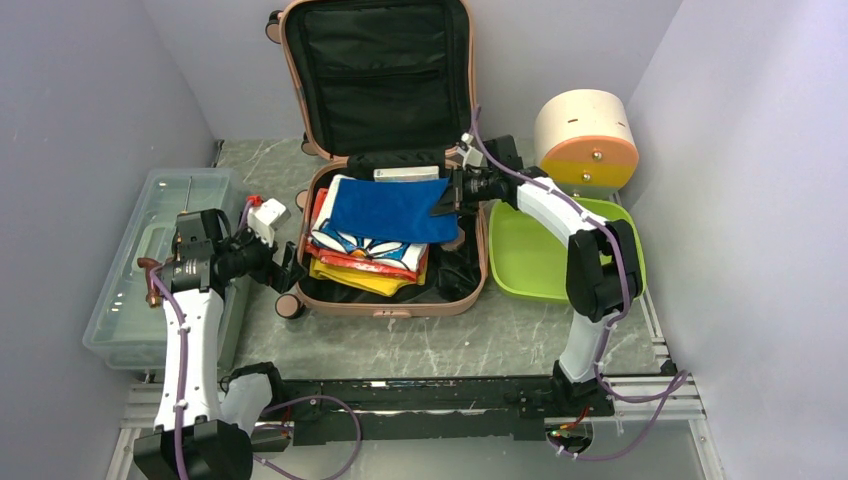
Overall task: Open, take out, and arrange the luggage
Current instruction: Place the clothes in the bin.
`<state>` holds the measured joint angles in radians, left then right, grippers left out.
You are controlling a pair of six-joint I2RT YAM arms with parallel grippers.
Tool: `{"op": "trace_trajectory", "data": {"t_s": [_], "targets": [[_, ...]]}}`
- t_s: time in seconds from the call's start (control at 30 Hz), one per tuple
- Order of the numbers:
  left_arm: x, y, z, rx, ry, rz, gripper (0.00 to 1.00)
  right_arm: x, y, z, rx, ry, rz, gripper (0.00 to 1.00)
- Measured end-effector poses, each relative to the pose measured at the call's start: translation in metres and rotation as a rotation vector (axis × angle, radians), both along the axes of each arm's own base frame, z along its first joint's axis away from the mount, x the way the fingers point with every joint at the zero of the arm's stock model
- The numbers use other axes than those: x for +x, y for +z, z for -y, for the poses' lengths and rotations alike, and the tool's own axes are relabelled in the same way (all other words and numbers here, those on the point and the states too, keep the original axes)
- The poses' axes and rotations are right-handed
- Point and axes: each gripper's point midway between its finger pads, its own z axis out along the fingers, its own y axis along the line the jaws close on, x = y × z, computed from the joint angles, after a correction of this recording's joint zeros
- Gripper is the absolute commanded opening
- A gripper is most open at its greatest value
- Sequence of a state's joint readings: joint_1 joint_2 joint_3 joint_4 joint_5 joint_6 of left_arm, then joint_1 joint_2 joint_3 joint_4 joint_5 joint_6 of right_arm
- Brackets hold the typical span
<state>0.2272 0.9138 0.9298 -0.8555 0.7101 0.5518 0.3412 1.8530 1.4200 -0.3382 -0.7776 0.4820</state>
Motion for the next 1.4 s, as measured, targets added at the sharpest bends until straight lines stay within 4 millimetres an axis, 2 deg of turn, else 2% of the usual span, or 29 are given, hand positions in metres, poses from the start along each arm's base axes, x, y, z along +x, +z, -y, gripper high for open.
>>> {"op": "trace_trajectory", "data": {"t_s": [0.2, 0.3, 0.4, 0.5, 0.57, 0.73, 0.93, 1.1, 1.27, 1.4], "targets": [[-0.003, -0.005, 0.000, 0.002, -0.008, -0.012, 0.95, -0.002, -0.008, 0.036, -0.124, -0.016, -0.040, 0.00], [-0.007, -0.006, 0.001, 0.002, -0.025, -0.022, 0.95, -0.005, -0.017, 0.068, -0.180, -0.042, -0.084, 0.00], [-0.011, -0.009, 0.002, 0.005, -0.038, -0.034, 0.95, -0.010, -0.025, 0.111, -0.234, -0.081, -0.141, 0.00], [-0.017, -0.011, 0.004, 0.005, -0.054, -0.048, 0.95, -0.022, -0.023, 0.147, -0.277, -0.095, -0.159, 0.00], [-0.021, -0.012, 0.005, 0.005, -0.064, -0.056, 0.95, -0.039, -0.013, 0.172, -0.321, -0.097, -0.135, 0.00], [-0.028, -0.007, 0.009, 0.006, -0.078, -0.033, 0.95, -0.064, -0.005, 0.215, -0.398, -0.141, -0.088, 0.00], [-0.032, 0.000, 0.013, 0.004, -0.099, 0.007, 0.95, -0.068, -0.023, 0.272, -0.462, -0.211, -0.106, 0.00], [-0.033, -0.006, 0.015, -0.009, -0.109, -0.014, 0.95, -0.068, -0.045, 0.302, -0.480, -0.228, -0.151, 0.00], [-0.033, -0.009, 0.014, -0.013, -0.109, -0.027, 0.95, -0.073, -0.061, 0.316, -0.497, -0.211, -0.192, 0.00], [-0.033, -0.008, 0.014, -0.013, -0.108, -0.027, 0.95, -0.075, -0.065, 0.326, -0.525, -0.205, -0.192, 0.00]]}}
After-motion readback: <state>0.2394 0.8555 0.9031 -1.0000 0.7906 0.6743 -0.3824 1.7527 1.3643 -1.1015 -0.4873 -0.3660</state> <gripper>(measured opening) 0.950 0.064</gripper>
